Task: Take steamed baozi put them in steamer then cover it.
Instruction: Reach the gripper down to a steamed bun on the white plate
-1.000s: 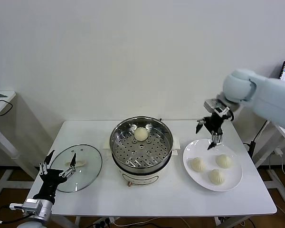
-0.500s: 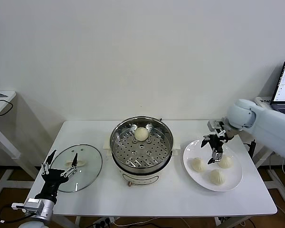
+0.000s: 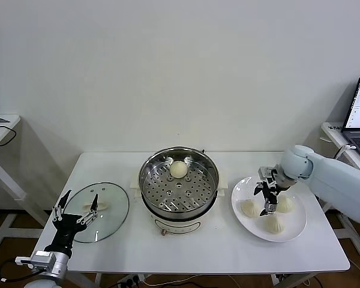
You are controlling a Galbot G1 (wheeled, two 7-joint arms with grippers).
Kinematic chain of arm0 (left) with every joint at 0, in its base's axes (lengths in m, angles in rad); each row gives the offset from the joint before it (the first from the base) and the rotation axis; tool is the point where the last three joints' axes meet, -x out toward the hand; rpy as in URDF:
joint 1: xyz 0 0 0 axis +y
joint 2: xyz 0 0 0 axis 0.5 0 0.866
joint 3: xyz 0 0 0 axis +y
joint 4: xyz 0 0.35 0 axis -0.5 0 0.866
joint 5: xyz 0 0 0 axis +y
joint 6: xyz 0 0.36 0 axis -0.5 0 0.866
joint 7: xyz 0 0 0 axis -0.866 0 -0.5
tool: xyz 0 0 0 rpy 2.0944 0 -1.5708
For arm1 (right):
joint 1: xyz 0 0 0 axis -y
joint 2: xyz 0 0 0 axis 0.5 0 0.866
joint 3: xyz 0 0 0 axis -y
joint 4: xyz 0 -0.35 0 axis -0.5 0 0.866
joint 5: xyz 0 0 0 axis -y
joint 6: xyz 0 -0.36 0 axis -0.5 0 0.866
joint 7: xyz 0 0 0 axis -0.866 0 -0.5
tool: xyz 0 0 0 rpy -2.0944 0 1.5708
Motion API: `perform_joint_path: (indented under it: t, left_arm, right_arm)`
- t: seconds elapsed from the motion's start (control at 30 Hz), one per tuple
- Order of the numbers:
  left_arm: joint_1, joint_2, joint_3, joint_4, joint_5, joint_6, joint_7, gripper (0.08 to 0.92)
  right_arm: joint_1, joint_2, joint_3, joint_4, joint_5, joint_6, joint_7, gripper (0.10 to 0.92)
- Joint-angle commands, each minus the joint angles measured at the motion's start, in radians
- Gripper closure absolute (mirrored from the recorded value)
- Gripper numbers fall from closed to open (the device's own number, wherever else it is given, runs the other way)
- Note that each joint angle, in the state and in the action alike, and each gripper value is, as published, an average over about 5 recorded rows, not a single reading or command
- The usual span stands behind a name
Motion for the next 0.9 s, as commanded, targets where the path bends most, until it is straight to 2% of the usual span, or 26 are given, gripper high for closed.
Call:
perform_joint_path:
  t: [0.03,0.63,0.9]
  left_arm:
    - [-0.001,-0.001,0.0,0.005,0.001,-0.001,0.0,0.177]
    - [-0.001,-0.001,0.001,0.013,0.001,-0.004,0.0,0.177]
    - [-0.001,-0.001,0.002,0.013,0.001,-0.005,-0.001,0.177]
  right_arm:
    - [-0.05,0.019,0.034,-0.024,-0.026,-0.001,0.016,0.203]
    - [-0.07,0.04,0.061,-0.03,-0.042,0.008,0.017,0.203]
    - [-0.07,0.045,0.065,-0.032,-0.048,0.01,0.014,0.265]
